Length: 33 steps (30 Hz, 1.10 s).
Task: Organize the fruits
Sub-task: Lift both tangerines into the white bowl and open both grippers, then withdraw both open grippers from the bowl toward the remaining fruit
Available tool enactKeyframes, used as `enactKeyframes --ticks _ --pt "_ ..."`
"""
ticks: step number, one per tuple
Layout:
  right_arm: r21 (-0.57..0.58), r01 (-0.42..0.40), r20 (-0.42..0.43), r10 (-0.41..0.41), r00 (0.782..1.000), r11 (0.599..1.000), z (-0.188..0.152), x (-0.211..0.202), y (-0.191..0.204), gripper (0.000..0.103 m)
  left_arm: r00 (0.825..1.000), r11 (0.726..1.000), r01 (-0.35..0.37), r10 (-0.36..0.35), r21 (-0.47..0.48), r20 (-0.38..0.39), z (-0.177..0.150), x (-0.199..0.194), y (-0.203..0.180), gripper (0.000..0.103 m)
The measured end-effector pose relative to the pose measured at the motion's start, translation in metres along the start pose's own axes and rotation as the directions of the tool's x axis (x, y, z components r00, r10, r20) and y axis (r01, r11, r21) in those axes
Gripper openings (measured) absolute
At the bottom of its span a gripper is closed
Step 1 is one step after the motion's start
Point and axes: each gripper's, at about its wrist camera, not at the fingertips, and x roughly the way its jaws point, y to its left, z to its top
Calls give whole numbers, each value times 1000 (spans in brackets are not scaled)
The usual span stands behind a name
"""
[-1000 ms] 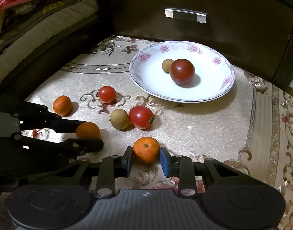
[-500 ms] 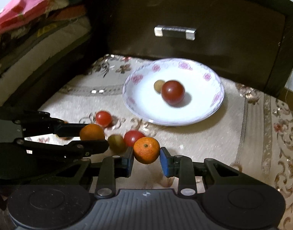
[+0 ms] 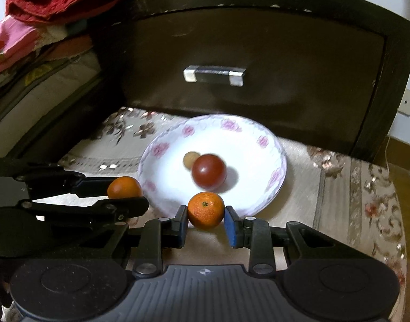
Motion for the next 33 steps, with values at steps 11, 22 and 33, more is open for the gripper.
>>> enactKeyframes --ticks 11,22,33 --pt "15 0 -7 1 1000 1000 6 20 -15 27 1000 1000 -4 4 12 -14 5 21 0 36" --pt "7 12 -5 -12 1000 1000 6 26 -18 30 1000 1000 -10 10 0 -25 5 27 0 36" --pt "15 18 18 -18 1000 1000 6 23 -20 32 1000 1000 -21 21 -9 -12 8 24 2 38"
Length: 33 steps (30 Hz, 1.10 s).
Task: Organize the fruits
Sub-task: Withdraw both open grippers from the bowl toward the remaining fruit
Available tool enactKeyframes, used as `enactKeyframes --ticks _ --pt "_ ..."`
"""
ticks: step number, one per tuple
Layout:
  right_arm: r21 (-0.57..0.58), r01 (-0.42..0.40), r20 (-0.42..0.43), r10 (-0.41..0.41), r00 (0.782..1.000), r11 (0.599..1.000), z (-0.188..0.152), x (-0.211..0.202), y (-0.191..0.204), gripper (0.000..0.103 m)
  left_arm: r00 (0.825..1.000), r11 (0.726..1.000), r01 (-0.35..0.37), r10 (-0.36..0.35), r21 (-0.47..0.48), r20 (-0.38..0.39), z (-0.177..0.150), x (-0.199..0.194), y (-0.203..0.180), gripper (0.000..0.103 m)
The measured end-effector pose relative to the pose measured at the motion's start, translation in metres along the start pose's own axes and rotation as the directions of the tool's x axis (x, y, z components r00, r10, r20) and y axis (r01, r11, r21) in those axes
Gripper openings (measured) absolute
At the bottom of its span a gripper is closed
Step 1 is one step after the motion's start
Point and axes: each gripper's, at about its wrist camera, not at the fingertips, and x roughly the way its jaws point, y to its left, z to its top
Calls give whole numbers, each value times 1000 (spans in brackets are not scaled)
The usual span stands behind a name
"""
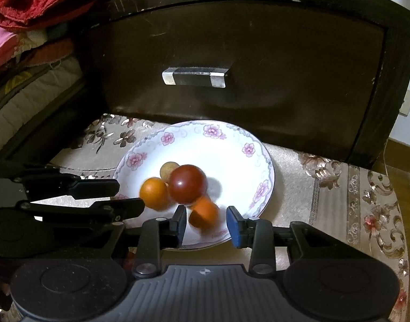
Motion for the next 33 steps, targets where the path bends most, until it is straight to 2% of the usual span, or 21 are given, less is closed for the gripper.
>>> enactKeyframes --ticks 20,33 --pt "6 -1 25 1 1000 1000 -1 -11 5 37 1000 1000 -13 13 -7 16 -3 -15 2 38" --pt "12 -28 26 27 999 1000 -7 -28 19 37 999 999 -30 30 14 31 -14 -43 2 38"
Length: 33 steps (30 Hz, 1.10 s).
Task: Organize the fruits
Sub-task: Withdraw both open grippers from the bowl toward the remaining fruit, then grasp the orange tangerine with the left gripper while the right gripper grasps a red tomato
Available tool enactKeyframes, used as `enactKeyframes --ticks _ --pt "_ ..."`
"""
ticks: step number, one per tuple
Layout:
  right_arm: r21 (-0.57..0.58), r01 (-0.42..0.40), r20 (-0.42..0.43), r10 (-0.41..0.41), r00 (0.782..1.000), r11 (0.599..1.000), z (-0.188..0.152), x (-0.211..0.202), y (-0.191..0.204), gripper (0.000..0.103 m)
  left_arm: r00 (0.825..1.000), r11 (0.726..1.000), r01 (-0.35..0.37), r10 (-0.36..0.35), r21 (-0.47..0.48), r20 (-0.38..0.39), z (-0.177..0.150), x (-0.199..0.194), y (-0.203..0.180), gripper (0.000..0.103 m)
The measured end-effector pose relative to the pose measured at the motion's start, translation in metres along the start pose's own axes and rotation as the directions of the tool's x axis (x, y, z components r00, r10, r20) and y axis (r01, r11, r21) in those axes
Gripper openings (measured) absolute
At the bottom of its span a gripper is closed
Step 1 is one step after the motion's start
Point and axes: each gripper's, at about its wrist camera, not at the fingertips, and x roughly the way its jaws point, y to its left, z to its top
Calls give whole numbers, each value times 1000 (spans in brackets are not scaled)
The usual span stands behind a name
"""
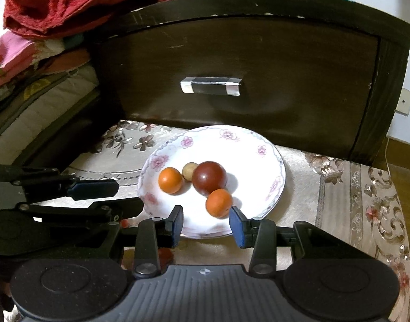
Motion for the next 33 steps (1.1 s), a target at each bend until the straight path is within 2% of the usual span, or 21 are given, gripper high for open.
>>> enactKeyframes --ticks 9,12,14,24,29,33 --pt "-24 -21 -13 20 1000 1000 -11 -11 17 39 1000 1000 0 0 24 15 -15 -31 4 39" --pt "-38 -33 -20 32 999 999 -16 -14 24 43 1000 1000 -4 4 31 2 -25 -41 9 46" --pt "-50 -45 -23 44 999 998 -19 -18 29 47 1000 999 -16 17 41 -13 -32 -48 13 47" --pt "-78 -72 -70 67 995 994 -39 -28 46 47 992 997 -77 78 14 -100 -72 -66 36 47" --pt "-75 -84 -82 78 994 994 -44 -31 50 49 990 995 -103 102 -11 -100 -78 -73 44 47" --pt "-83 -84 -86 77 993 993 -45 -29 51 51 986 991 -133 129 -28 -102 -79 -64 52 47"
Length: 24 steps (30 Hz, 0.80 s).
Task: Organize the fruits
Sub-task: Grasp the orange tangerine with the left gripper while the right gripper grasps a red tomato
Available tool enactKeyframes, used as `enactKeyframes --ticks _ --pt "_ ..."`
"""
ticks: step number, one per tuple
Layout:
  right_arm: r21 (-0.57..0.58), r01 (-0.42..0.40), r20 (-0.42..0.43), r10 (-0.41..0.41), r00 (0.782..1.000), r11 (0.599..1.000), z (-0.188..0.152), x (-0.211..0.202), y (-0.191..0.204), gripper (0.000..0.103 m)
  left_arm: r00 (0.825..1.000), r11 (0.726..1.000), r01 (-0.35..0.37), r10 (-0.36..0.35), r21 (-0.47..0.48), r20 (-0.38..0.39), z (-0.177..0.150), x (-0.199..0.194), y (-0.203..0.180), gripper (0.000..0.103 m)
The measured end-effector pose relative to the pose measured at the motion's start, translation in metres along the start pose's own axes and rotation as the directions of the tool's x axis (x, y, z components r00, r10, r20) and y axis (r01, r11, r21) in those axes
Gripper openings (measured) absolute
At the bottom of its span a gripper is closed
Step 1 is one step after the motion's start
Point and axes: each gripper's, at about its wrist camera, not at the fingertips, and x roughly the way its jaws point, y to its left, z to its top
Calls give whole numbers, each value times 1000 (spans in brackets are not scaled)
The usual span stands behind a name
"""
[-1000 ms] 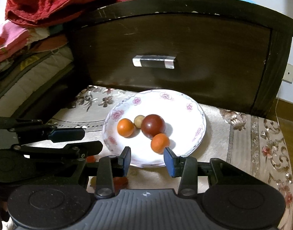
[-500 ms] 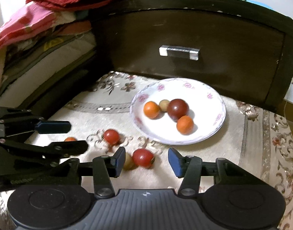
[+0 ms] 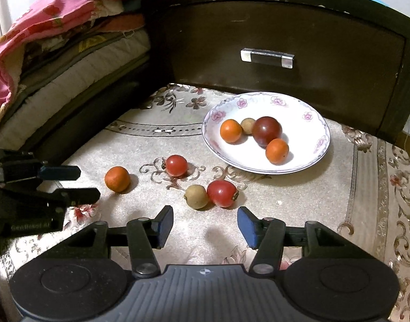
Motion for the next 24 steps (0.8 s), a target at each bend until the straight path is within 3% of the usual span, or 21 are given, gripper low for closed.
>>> enactKeyframes --ticks 15,24 --pt "14 6 -13 -6 1000 1000 -1 18 -13 52 999 1000 -4 4 0 -40 8 49 0 47" --pt "19 26 -22 -25 999 999 1 35 -24 52 999 1000 4 -4 4 -38 8 56 -1 46"
